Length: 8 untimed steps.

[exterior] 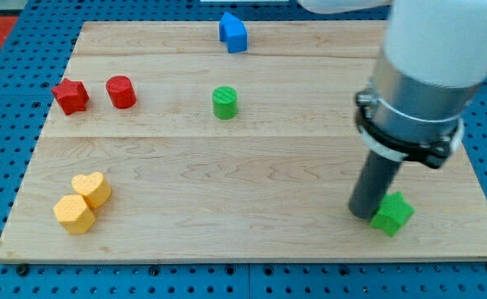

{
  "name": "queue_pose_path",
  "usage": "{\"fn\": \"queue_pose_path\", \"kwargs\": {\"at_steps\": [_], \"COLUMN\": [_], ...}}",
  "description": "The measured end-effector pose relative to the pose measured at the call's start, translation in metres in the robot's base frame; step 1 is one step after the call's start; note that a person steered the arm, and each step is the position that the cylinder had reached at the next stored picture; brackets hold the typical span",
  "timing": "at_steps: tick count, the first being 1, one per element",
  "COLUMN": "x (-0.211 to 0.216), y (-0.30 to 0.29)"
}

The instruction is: Place the green circle close to the green star

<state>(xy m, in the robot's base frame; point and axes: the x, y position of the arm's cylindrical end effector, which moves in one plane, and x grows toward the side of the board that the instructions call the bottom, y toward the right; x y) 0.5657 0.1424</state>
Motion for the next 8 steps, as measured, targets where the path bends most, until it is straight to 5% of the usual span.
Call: {"fn": "queue_pose_path", "kwargs": {"at_steps": [2,3,5,6,7,8], "x": [-0.073,-0.144,-0.174,-0.21,-0.195,-0.116], "y": [-0.196,-0.234,-0.142,-0.16,-0.065,-0.049]}}
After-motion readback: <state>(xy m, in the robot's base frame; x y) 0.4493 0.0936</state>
